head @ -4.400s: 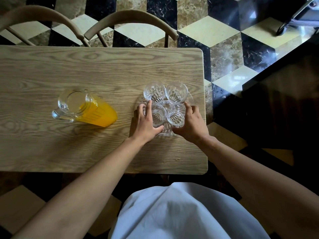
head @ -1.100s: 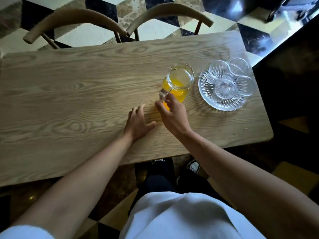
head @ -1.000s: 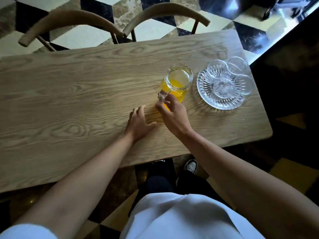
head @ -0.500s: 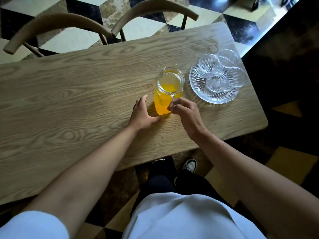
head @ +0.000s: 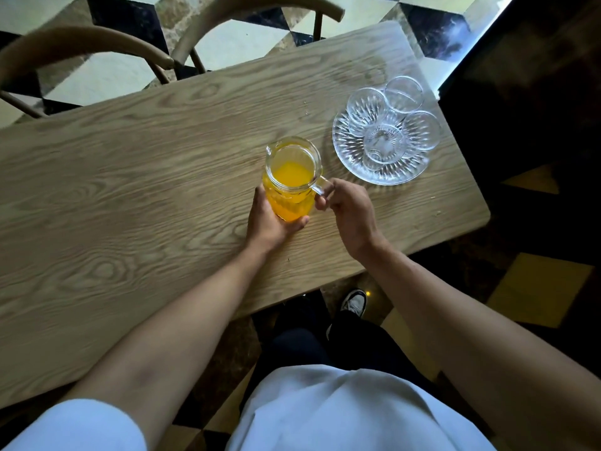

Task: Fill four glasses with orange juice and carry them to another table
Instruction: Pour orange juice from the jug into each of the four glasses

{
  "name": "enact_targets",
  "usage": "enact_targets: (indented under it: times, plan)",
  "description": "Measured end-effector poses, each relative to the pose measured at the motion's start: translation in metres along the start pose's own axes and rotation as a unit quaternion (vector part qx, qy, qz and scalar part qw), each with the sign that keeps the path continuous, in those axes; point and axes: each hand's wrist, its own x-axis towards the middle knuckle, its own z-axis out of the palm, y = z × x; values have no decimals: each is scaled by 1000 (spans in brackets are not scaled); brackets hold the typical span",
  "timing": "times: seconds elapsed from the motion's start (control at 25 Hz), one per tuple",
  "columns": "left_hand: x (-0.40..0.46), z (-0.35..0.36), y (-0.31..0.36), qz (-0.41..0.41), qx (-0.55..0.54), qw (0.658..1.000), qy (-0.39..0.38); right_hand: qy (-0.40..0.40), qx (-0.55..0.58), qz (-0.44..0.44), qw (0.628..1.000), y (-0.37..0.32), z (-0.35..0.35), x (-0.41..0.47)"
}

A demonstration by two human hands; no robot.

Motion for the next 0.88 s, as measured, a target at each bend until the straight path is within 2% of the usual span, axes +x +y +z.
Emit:
enact_targets:
  times: [0.12,0.36,0.64,0.88]
  plan:
    - [-2,12,0,-15,-13,999,48,-7,-1,15,1000,-3,0,0]
    - [-2,19,0,-27,-32,996,83,16,-7,17,1000,-6,11,6]
    - [-5,17,19,-9,-12,997,75,77,0,36,996,-19,7,12]
    - [-8,30,51,6,-2,999,36,84,-7,-2,996,-53,-15,1]
